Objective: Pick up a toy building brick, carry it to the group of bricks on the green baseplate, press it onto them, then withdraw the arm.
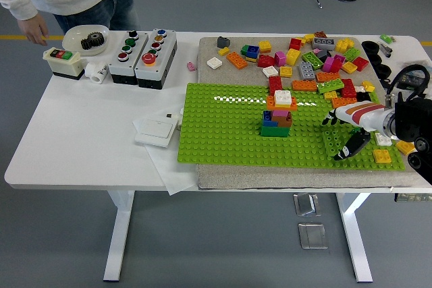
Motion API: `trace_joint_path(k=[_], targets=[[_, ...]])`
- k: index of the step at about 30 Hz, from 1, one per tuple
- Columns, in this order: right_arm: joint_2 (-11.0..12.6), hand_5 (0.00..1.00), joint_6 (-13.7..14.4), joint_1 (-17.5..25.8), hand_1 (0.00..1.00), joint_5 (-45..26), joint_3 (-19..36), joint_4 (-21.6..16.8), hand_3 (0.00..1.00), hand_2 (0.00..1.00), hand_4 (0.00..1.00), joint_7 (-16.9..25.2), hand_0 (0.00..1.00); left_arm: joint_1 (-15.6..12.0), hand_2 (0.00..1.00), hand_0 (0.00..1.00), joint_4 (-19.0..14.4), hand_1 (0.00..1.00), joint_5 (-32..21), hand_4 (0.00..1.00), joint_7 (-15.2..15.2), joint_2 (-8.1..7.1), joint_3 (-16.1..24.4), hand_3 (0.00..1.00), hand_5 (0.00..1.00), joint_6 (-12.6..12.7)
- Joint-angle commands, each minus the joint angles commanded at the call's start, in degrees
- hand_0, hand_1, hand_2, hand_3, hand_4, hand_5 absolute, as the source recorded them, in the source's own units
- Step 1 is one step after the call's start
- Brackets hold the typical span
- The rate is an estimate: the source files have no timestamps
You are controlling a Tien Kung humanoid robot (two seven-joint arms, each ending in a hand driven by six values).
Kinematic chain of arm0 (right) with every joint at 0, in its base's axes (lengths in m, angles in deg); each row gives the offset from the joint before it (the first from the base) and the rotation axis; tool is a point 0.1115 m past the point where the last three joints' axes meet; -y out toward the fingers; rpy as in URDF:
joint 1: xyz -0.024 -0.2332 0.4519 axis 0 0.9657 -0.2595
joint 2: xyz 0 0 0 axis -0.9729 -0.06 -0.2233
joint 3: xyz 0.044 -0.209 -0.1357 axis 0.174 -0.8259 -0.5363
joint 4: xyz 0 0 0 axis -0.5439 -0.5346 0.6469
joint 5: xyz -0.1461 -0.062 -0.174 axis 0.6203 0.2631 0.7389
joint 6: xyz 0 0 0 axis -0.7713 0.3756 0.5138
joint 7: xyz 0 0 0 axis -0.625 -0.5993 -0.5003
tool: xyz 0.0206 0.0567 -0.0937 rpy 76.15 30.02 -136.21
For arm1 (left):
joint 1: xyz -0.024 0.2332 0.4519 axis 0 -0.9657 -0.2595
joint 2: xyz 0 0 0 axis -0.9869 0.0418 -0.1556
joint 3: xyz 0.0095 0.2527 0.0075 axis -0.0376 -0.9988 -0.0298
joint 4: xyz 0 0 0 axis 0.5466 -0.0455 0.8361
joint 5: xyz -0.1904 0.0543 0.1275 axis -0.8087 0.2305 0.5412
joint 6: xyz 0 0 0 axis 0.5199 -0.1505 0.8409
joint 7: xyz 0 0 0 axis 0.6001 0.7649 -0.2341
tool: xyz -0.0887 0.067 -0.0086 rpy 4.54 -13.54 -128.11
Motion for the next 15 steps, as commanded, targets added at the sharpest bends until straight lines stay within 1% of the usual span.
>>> trace_joint_path(k=[4,15], targets=[[-0.14,0.341,-0.34,0.12,0.743,0.06,0.06,-0.08,0.821,0.769,0.998,-0.4,0.801,-0.05,0.802,0.853,0.0,0.798,-0.03,0.694,0.01,0.03,0.02,0.62,0.635,0.02],[-0.66,0.348,0.03,0.25,0.734,0.02,0.09,0.67,0.813,0.762,0.998,-0.5,0.788,-0.05,0.802,0.854,0.0,0.798,-0.33,0.692,0.03,-0.04,-0.38,0.619,0.632,-0.02]])
